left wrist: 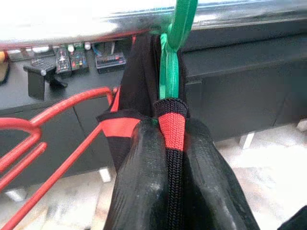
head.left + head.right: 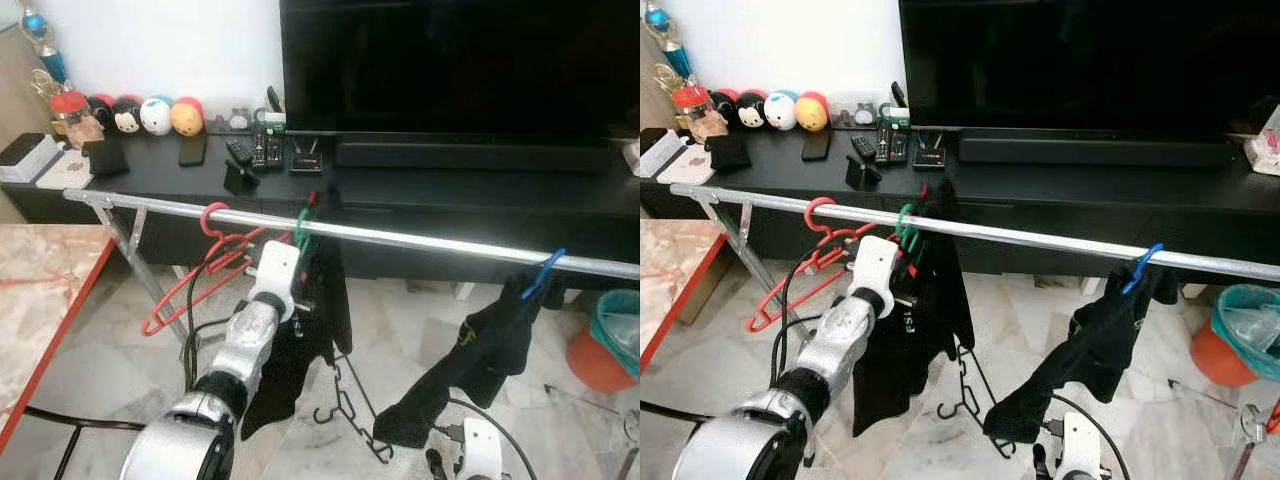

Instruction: Hang hanger

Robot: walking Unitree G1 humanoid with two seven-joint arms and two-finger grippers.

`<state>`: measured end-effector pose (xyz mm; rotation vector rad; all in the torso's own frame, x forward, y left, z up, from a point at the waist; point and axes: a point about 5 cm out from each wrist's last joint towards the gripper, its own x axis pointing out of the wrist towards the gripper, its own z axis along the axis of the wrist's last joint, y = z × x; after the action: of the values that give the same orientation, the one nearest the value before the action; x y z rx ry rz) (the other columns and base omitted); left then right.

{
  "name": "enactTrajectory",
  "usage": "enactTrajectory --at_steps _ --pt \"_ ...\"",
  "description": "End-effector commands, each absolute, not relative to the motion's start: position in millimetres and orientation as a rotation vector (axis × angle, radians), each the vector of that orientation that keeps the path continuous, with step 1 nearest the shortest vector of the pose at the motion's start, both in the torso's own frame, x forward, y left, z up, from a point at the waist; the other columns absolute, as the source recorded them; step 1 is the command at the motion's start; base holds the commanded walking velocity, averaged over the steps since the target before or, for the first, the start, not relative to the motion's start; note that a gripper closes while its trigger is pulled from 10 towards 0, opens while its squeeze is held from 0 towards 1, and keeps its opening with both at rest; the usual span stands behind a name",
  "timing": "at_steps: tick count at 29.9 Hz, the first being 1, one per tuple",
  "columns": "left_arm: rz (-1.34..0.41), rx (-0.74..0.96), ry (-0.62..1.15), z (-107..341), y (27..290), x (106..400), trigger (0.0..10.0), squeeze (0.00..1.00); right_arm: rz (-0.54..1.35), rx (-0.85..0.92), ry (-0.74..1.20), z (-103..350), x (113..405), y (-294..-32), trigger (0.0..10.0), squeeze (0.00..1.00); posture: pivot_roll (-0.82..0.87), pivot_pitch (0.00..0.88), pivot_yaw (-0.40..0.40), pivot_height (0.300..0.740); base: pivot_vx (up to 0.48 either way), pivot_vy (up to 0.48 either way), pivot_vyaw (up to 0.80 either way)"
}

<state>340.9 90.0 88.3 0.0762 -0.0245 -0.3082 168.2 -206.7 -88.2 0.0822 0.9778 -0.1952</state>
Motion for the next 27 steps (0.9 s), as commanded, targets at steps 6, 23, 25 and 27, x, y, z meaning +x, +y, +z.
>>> enactTrajectory --at_steps 6,23,25,27 --pt "-0.363 0.142 -0.141 97.7 98.4 321.1 10.0 0.00 -0.195 0.080 0.987 -89.4 164.4 -209.0 10.0 0.00 0.00 0.000 0.001 0.736 0.000 0.000 0.00" --pt "-0.200 0.283 0.028 70.3 178.2 275.0 10.0 0.00 -0.227 0.086 0.955 -83.6 175.5 -214.0 10.0 0.00 0.00 0.000 0.015 0.736 0.000 0.000 0.00" --pt "-0.148 0.273 0.059 61.7 186.7 271.0 10.0 0.00 -0.228 0.085 0.952 -82.9 177.1 -214.4 10.0 0.00 -0.01 0.000 0.015 0.736 0.000 0.000 0.00" --pt "-0.113 0.258 0.116 46.4 192.9 266.5 10.0 0.00 -0.233 0.091 0.945 -81.8 179.4 -214.6 10.0 0.00 -0.02 0.000 0.020 0.736 0.000 0.000 0.00"
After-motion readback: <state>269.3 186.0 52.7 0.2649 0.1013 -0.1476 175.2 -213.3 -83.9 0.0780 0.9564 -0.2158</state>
